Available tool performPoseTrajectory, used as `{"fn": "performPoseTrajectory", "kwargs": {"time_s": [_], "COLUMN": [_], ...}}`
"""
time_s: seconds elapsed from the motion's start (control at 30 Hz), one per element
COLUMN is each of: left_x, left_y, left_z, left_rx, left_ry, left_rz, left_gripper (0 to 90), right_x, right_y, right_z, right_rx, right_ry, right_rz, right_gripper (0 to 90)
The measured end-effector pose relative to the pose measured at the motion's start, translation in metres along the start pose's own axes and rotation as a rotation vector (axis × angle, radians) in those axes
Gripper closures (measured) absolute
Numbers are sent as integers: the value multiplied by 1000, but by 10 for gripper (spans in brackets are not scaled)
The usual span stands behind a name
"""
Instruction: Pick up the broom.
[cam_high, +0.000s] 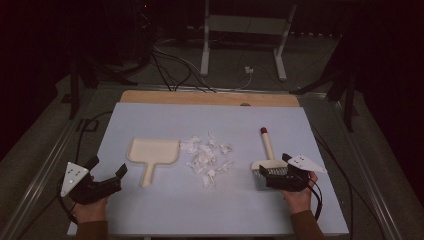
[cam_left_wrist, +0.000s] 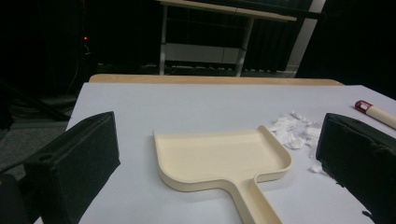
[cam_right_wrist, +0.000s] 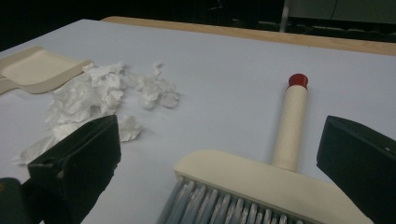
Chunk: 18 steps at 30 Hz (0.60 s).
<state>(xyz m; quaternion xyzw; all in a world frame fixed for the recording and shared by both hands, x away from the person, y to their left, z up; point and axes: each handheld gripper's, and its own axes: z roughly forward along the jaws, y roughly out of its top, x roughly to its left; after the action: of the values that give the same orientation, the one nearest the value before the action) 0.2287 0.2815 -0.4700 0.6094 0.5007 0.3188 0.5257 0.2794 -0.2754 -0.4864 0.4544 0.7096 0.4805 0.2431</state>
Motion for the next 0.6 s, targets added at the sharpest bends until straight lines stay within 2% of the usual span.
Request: {"fn": "performPoseTrajectory", "kwargs": {"time_s": [0.13, 0.2, 0.27, 0.47, 0.53, 0.6], "left_x": [-1, -2, -3, -3, -4, -4], "left_y": [-1, -1, -3, -2, -3, -3], "left_z": [0, -1, -2, -2, -2, -2], "left_rx": [8, 7, 8, 17, 22, 21], "left_ry": [4, 23, 18, 37, 57, 71], "left_rz": [-11, -11, -20, -9, -2, 1], "left_gripper": [3, 3, 3, 3, 3, 3], "right_x": [0, 0, 1, 9, 15, 16], "right_y": [-1, 0, 0, 6, 13, 15], "right_z": [-1, -2, -2, -5, -7, -8], "right_rx": [6, 3, 0, -15, -24, -23], "right_ry": [-8, -10, -11, -14, -28, -24], "right_rz": [-11, -11, -11, -20, -46, -50], "right_gripper": [1, 1, 1, 2, 2, 1]}}
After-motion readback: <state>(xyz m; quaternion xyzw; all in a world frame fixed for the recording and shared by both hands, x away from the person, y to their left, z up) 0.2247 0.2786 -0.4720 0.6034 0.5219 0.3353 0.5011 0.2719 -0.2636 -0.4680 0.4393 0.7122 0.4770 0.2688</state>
